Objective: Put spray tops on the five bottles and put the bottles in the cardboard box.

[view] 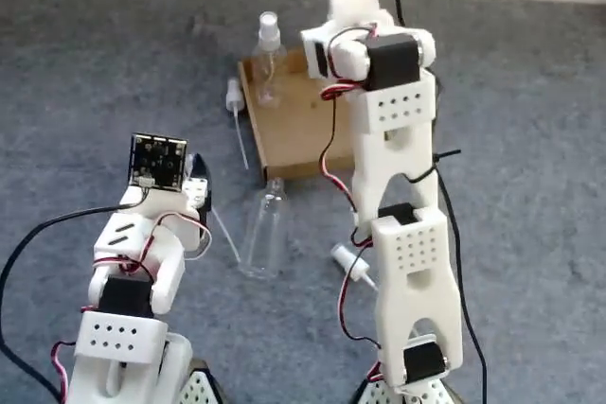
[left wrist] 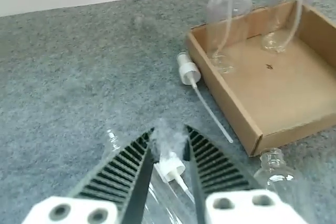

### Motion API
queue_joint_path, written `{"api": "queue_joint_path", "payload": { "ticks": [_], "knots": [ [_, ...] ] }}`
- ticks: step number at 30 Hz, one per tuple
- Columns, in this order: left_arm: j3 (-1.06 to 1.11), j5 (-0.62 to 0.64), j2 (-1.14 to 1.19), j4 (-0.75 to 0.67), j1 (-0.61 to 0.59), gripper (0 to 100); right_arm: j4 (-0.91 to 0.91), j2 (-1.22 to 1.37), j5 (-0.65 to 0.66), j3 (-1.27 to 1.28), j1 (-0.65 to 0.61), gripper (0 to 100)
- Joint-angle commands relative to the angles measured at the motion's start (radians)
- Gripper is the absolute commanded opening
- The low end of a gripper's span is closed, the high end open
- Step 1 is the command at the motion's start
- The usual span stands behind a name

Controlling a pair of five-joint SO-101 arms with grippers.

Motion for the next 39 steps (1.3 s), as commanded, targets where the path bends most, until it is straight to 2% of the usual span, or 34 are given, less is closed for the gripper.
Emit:
{"api": "queue_joint_path", "payload": {
  "ticks": [1, 7, 11, 14, 18, 24, 37, 39],
  "knots": [
    [-0.012, -0.003, -0.002, -0.025, -0.016, 3, 0.025, -0.216, -0.008, 0.176, -0.033, 12.8],
    [-0.012, -0.005, -0.002, -0.025, -0.013, 3, 0.01, -0.65, -0.005, 0.977, -0.165, 12.8],
    [-0.012, -0.006, -0.002, -0.025, -0.01, 3, -0.162, -0.809, -0.029, 1.455, -0.334, 16.1],
    [-0.012, -0.006, -0.002, -0.025, -0.015, 3, -0.323, -0.846, -0.153, 1.67, -0.415, 20.5],
    [-0.012, -0.006, -0.002, -0.025, -0.016, 3, -0.478, -0.834, -0.282, 1.787, -0.449, 24.9],
    [-0.012, -0.006, -0.002, -0.025, -0.016, 3, -0.634, -0.753, -0.42, 1.845, -0.45, 25.5],
    [-0.012, -0.006, -0.002, -0.025, -0.016, 3, -0.664, -0.559, -0.496, 1.87, -0.446, 25.2],
    [-0.012, -0.006, -0.002, -0.025, -0.016, 3, -0.667, -0.552, -0.494, 1.88, -0.446, 22.4]
  ]
}}
